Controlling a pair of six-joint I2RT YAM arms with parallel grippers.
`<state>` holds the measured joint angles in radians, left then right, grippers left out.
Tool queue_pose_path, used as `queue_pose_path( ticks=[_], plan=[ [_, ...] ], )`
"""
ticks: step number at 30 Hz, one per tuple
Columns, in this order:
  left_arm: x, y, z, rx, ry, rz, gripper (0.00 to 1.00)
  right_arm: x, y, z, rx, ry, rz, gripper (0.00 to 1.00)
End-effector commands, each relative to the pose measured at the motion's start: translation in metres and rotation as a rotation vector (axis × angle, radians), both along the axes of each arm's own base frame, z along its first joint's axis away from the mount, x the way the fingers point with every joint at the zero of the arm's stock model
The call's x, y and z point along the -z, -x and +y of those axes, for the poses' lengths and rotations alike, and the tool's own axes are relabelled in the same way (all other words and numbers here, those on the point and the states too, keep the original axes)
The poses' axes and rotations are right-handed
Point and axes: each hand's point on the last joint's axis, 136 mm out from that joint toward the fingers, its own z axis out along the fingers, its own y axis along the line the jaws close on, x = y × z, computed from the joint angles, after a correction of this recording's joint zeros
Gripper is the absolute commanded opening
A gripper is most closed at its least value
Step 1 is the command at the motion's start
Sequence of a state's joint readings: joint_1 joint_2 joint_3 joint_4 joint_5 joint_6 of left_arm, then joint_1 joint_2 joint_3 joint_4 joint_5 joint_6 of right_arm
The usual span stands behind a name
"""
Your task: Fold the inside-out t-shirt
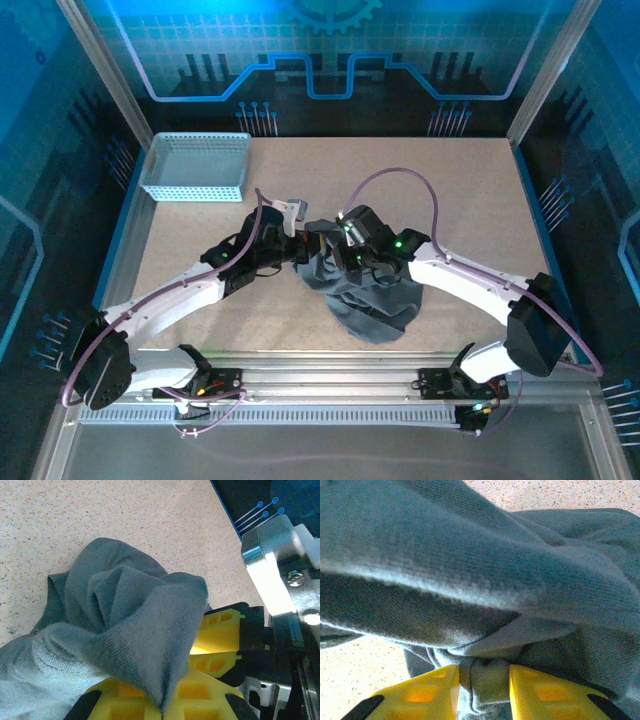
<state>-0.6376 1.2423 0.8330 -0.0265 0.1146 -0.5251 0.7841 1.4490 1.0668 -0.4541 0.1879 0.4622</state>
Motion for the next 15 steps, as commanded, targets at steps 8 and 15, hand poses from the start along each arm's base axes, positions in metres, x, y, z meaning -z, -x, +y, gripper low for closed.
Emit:
queue_pose_path(
  ticks=[8, 15],
  plan=[
    [-0.028, 0.003, 0.01, -0.022, 0.046, -0.045, 0.0, 0.045, -0.003, -0.047, 0.138, 0.118, -0.002, 0.09],
    [-0.022, -0.002, 0.019, -0.047, 0.032, -0.029, 0.0, 0.047, 0.021, -0.059, 0.091, 0.042, -0.042, 0.0]
  ],
)
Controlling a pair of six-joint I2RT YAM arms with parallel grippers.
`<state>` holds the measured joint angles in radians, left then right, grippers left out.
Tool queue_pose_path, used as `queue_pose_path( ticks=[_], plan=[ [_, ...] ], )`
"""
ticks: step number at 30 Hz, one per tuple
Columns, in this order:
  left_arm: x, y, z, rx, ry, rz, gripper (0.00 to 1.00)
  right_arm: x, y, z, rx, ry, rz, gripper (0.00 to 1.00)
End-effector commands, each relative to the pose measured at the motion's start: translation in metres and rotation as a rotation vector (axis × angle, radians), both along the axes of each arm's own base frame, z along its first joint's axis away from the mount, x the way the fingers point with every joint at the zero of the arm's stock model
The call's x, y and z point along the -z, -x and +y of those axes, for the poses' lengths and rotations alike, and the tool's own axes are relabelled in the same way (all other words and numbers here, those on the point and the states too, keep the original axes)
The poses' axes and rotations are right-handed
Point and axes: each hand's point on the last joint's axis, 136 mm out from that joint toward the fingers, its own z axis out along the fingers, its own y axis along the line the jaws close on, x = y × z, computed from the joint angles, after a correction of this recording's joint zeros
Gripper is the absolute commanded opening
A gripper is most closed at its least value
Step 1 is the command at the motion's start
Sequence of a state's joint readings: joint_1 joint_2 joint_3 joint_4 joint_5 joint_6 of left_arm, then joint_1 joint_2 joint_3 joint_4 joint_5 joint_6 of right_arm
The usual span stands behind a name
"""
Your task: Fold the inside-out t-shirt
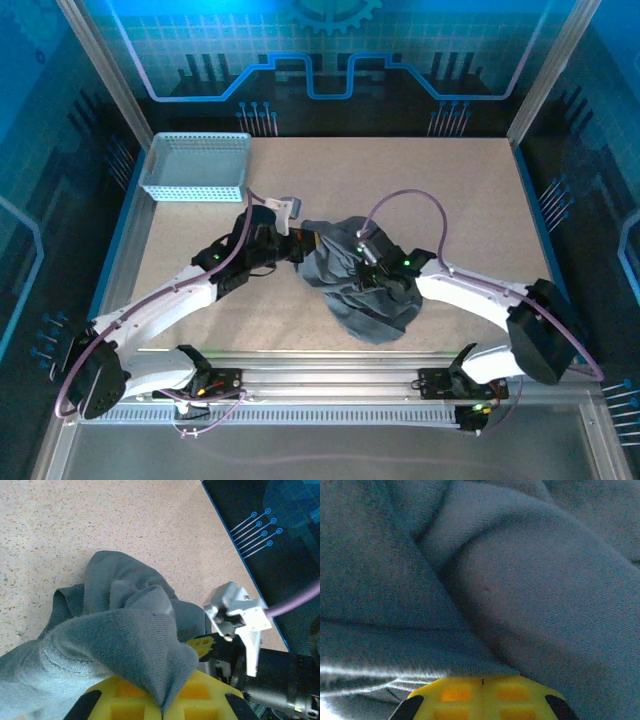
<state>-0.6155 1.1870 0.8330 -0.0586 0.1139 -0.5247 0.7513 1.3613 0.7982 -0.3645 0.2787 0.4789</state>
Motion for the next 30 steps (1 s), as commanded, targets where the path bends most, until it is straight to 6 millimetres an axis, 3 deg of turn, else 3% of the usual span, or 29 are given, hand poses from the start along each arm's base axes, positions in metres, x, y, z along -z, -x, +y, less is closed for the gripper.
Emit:
queue_pose_path(
  ticks=[1, 4, 7, 11, 14, 18, 30],
  plan=[
    [-0.008, -0.003, 0.006, -0.022, 0.021, -0.009, 0.0, -0.014, 0.004, -0.002, -0.018, -0.081, -0.071, 0.0],
    [-0.007, -0.003, 0.003, -0.006, 0.023, -0.001, 0.0, -0.021, 0.007, -0.004, -0.024, -0.095, -0.081, 0.01],
    [-0.007, -0.003, -0.001, 0.01, 0.033, 0.008, 0.0, -0.047, 0.006, -0.002, -0.024, -0.113, -0.116, 0.18],
    [-0.009, -0.002, -0.003, 0.021, 0.04, 0.013, 0.0, -0.089, 0.013, 0.017, -0.089, -0.175, -0.187, 0.32],
    [-0.01, -0.002, -0.002, 0.019, 0.039, 0.011, 0.0, -0.103, 0.022, 0.037, -0.137, -0.218, -0.194, 0.36],
    [-0.01, -0.002, -0.002, 0.017, 0.041, 0.01, 0.0, -0.102, 0.021, 0.056, -0.148, -0.248, -0.166, 0.36],
    [-0.012, -0.001, -0.001, 0.015, 0.041, 0.005, 0.0, -0.065, -0.013, 0.052, 0.007, -0.149, -0.135, 0.36]
  ],
)
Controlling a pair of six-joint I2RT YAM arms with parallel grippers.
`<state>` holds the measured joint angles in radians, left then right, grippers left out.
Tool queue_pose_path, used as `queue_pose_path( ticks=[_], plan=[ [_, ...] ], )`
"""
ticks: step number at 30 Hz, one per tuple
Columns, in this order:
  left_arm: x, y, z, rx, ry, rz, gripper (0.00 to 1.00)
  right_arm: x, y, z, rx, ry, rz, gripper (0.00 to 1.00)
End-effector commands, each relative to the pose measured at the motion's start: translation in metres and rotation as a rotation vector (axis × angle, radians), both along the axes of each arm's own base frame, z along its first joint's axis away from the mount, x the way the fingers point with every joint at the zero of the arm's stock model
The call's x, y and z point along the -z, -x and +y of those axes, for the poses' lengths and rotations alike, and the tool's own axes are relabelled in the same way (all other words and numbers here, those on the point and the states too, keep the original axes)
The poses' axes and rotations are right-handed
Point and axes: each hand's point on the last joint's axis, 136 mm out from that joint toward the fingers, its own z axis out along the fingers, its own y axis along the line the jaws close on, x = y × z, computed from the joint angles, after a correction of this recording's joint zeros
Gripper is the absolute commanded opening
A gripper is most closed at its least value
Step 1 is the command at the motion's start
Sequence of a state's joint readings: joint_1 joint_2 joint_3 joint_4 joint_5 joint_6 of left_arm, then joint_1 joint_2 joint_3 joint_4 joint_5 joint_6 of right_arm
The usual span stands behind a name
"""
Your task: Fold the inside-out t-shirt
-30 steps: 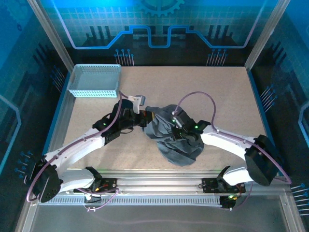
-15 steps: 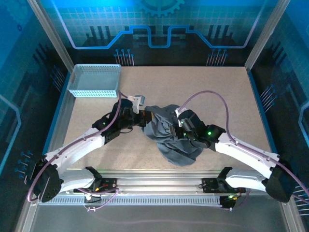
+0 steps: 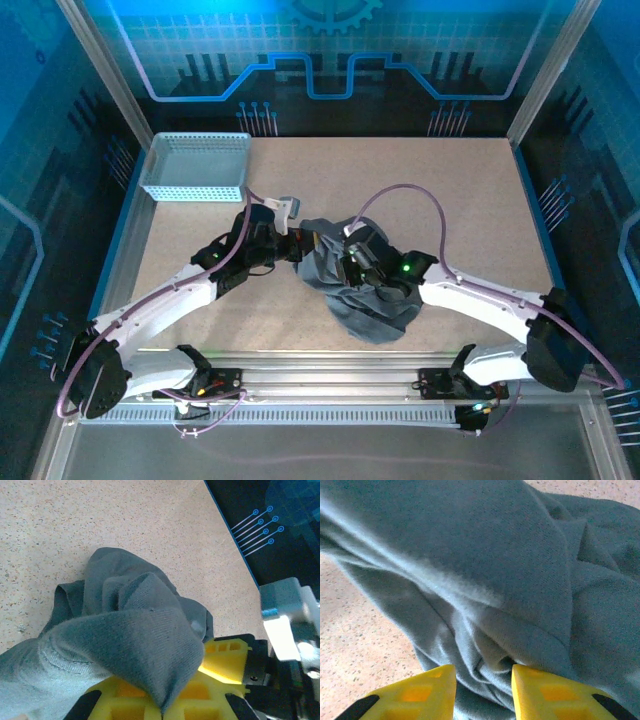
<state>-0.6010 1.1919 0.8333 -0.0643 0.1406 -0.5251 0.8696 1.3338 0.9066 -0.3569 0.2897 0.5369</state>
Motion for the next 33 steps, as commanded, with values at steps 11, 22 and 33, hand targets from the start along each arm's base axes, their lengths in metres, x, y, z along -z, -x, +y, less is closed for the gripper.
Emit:
queue_pose_path(
  ticks=[11, 22, 33],
  plan=[
    [-0.014, -0.001, -0.001, 0.001, 0.03, -0.011, 0.0, -0.001, -0.032, 0.004, 0.083, 0.013, -0.038, 0.18],
    [0.01, -0.034, 0.027, -0.126, -0.098, 0.086, 0.0, -0.074, 0.025, 0.002, -0.134, -0.18, -0.094, 0.0],
    [0.076, -0.046, -0.01, 0.007, -0.321, 0.278, 0.15, -0.053, 0.043, -0.021, -0.121, -0.372, -0.051, 0.0]
  ],
)
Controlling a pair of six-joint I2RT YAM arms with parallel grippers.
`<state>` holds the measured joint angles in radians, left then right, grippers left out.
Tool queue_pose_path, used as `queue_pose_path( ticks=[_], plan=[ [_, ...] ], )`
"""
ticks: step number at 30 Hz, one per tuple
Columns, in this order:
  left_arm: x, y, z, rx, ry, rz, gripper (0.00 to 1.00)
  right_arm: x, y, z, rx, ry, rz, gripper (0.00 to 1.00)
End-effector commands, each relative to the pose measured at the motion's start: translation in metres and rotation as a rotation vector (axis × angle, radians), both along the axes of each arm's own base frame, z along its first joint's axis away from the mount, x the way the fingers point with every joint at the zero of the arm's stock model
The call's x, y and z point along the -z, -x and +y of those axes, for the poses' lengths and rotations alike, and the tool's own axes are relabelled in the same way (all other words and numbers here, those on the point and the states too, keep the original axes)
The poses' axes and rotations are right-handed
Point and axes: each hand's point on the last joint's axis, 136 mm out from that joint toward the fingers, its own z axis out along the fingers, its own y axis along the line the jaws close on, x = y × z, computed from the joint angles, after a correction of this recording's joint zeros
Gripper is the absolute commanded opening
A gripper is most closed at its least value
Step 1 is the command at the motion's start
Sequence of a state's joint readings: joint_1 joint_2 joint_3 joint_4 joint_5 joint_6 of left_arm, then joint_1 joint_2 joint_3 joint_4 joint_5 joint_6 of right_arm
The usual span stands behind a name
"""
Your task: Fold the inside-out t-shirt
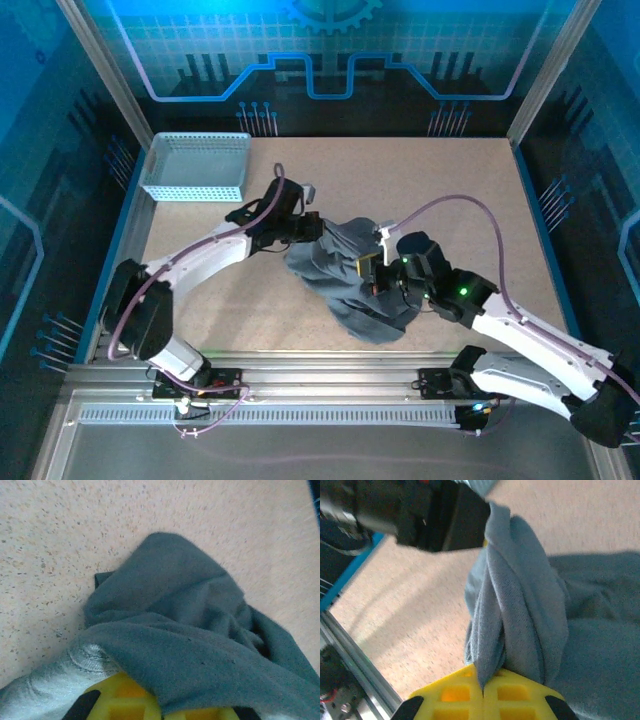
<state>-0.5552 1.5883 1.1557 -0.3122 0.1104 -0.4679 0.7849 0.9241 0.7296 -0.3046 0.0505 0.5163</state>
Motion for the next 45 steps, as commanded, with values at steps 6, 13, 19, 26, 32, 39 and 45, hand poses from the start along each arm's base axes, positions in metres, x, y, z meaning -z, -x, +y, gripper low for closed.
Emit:
queue_pose_path(
  ticks=[6, 13, 19, 26, 32, 39, 45],
  plan=[
    [0.009, 0.045, -0.01, 0.056, -0.129, -0.014, 0.45, 0.059, -0.011, -0.026, 0.14, -0.011, 0.117, 0.0],
    [0.009, 0.08, -0.042, 0.176, -0.154, -0.126, 0.51, 0.074, -0.012, -0.034, 0.168, -0.039, 0.155, 0.0],
    [0.027, 0.081, -0.059, 0.258, -0.238, -0.16, 0.54, 0.066, -0.014, -0.032, 0.163, -0.051, 0.141, 0.0],
    [0.045, 0.068, -0.066, 0.282, -0.333, -0.172, 0.56, 0.06, -0.014, -0.032, 0.16, -0.059, 0.133, 0.0],
    [0.04, 0.056, -0.068, 0.246, -0.353, -0.211, 0.33, 0.065, -0.014, -0.034, 0.166, -0.04, 0.142, 0.0],
    [0.023, 0.048, -0.067, 0.216, -0.352, -0.262, 0.0, 0.072, -0.017, -0.038, 0.183, 0.007, 0.139, 0.0],
    [-0.02, 0.068, -0.076, 0.269, -0.192, -0.288, 0.0, 0.072, -0.031, -0.058, 0.249, 0.131, 0.105, 0.0]
  ],
)
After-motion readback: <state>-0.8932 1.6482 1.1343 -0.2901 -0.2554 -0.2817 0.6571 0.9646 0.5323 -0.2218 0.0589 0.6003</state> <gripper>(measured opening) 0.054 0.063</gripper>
